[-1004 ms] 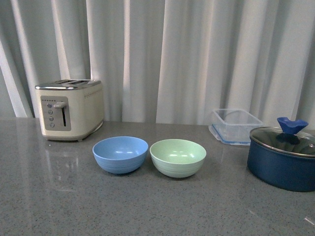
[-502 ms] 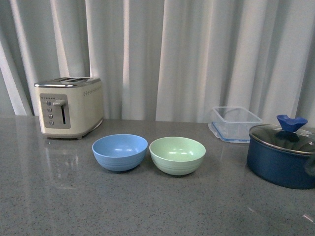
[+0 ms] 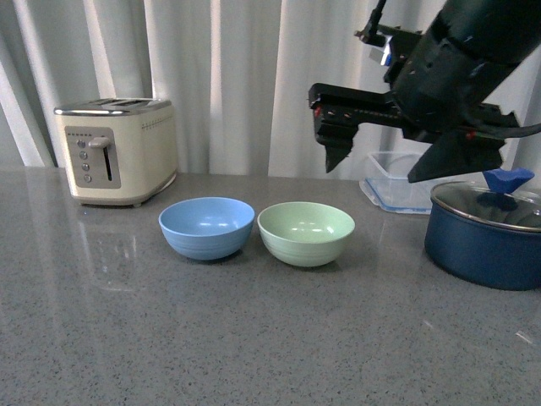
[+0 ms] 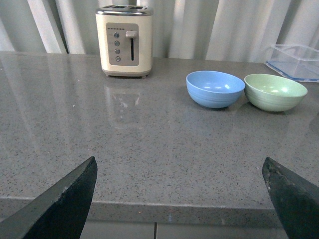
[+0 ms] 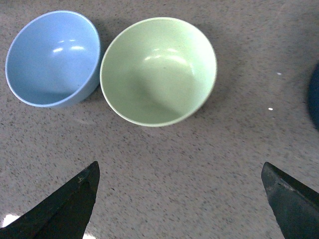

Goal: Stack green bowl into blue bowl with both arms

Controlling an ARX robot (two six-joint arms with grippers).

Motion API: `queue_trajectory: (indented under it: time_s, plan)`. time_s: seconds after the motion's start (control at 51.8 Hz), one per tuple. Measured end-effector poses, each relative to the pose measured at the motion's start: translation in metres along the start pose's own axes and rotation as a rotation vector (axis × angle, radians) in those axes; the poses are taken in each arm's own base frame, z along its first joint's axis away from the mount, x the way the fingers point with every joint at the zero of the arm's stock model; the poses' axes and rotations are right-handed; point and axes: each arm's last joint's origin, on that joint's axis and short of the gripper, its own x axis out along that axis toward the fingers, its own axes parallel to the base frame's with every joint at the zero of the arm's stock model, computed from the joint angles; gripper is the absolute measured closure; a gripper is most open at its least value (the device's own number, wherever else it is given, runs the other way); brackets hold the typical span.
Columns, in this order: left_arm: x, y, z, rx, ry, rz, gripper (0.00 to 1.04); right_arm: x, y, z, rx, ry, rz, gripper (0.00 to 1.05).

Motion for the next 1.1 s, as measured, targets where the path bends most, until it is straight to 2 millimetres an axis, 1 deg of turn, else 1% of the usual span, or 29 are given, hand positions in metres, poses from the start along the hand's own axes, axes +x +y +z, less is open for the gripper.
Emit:
queue_trajectory:
  time_s: [0.135, 0.27, 0.386, 0.483, 0.579, 0.734, 1.101]
  plan:
    - [0.0, 0.0, 0.0, 0.0, 0.0, 0.0, 0.07, 0.025, 0.007, 0.004, 0.015, 0.025, 0.015, 0.1]
    - [0.0, 0.0, 0.0, 0.0, 0.0, 0.0, 0.07, 0.044, 0.01, 0.007, 0.013, 0.043, 0.031, 0.1]
    - [0.0, 0.0, 0.0, 0.0, 0.0, 0.0, 0.07, 0.054, 0.008, 0.01, 0.016, 0.046, 0.04, 0.1]
    - [0.0, 0.0, 0.0, 0.0, 0.0, 0.0, 0.07, 0.06, 0.005, 0.014, 0.017, 0.045, 0.043, 0.1]
    - [0.0, 0.0, 0.0, 0.0, 0.0, 0.0, 0.07, 0.071, -0.004, 0.02, 0.017, 0.046, 0.041, 0.1]
    - [0.0, 0.0, 0.0, 0.0, 0.0, 0.0, 0.07, 0.089, -0.019, 0.023, 0.018, 0.068, 0.034, 0.1]
    - [0.0, 0.0, 0.0, 0.0, 0.0, 0.0, 0.07, 0.112, -0.036, 0.026, 0.01, 0.089, 0.027, 0.1]
